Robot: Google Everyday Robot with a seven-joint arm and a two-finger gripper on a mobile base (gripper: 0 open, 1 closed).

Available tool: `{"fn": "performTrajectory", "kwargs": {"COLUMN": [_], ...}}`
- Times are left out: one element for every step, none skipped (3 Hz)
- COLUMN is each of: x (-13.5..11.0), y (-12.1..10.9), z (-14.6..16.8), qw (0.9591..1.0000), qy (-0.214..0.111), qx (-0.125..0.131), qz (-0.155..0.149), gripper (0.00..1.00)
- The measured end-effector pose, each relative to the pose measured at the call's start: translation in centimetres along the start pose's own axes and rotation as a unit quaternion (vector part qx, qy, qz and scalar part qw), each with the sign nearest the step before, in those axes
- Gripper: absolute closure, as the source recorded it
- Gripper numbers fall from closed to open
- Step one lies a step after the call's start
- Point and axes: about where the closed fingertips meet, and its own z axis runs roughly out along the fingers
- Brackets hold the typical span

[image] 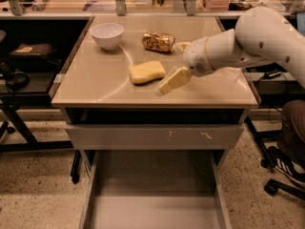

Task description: Place sponge into middle drawer

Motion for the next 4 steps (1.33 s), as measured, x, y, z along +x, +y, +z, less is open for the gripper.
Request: {"fn": "performTrajectory", "kwargs": {"x": [-0.5,-0.2,0.7,1.9], "y": [-0.1,-0.4,-1.0,-2.0], "z": [3.1,5.2,6.7,7.4], "qw": [0.9998,0.9997,0.9989,0.9977], "qy": [-0.005,0.014,0.040,0.057], "qx": [-0.005,0.003,0.017,0.028], "qz": [0.018,0.021,0.018,0.023], "gripper": [0.00,0.00,0.00,0.00]}}
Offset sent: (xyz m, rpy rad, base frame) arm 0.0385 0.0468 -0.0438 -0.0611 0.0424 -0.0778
